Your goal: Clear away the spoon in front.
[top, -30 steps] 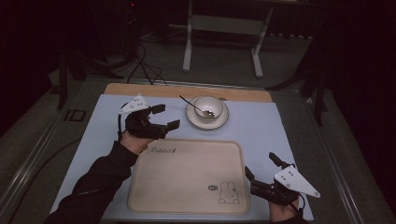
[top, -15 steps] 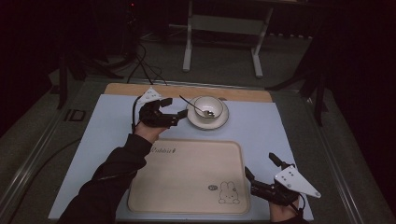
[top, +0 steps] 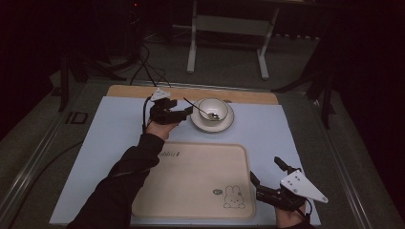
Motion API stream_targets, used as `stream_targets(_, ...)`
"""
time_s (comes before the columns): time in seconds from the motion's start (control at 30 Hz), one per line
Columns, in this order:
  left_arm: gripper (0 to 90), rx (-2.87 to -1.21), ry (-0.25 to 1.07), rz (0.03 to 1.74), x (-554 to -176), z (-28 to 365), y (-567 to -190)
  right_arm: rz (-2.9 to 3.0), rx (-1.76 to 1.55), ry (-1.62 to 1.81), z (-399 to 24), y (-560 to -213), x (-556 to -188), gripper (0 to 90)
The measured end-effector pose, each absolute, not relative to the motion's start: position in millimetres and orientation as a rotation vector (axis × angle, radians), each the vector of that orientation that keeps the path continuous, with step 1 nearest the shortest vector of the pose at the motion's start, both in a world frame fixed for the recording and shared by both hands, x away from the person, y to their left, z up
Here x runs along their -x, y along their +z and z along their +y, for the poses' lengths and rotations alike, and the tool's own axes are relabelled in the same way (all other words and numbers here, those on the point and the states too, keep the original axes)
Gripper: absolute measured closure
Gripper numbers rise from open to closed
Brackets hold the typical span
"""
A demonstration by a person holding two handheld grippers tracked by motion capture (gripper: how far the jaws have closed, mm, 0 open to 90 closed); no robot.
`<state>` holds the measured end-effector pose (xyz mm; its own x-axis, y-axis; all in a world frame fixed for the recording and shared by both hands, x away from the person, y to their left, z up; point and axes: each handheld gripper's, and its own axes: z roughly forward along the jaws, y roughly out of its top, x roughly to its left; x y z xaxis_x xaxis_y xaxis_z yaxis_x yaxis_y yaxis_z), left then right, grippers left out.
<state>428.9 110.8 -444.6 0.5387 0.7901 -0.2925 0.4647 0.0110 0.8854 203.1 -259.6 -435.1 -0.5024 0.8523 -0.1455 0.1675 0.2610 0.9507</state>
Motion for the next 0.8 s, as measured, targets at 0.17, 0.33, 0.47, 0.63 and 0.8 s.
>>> stream_targets(0.17, 23.1, -1.587, 0.306, 1.169, -441.6, 108.5, -455.8, 1.864, -0.93, 1.275, -259.2, -435.7, -203.7, 11.3)
stream_targets(0.33, 26.3, -1.545, 0.315, 1.226, -449.1, 105.3, -461.3, 1.872, -0.924, 1.277, -258.5, -435.8, -203.7, 11.3)
stream_targets(0.47, 30.2, -1.493, 0.293, 1.256, -455.7, 104.1, -466.2, 1.87, -0.927, 1.28, -259.0, -435.6, -203.3, 11.3)
stream_targets(0.63, 34.2, -1.466, 0.306, 1.292, -462.7, 101.1, -471.6, 1.87, -0.927, 1.284, -259.1, -435.9, -203.4, 11.3)
stream_targets(0.8, 38.5, -1.439, 0.311, 1.316, -467.5, 96.9, -478.9, 1.874, -0.925, 1.287, -259.4, -435.9, -203.6, 11.3)
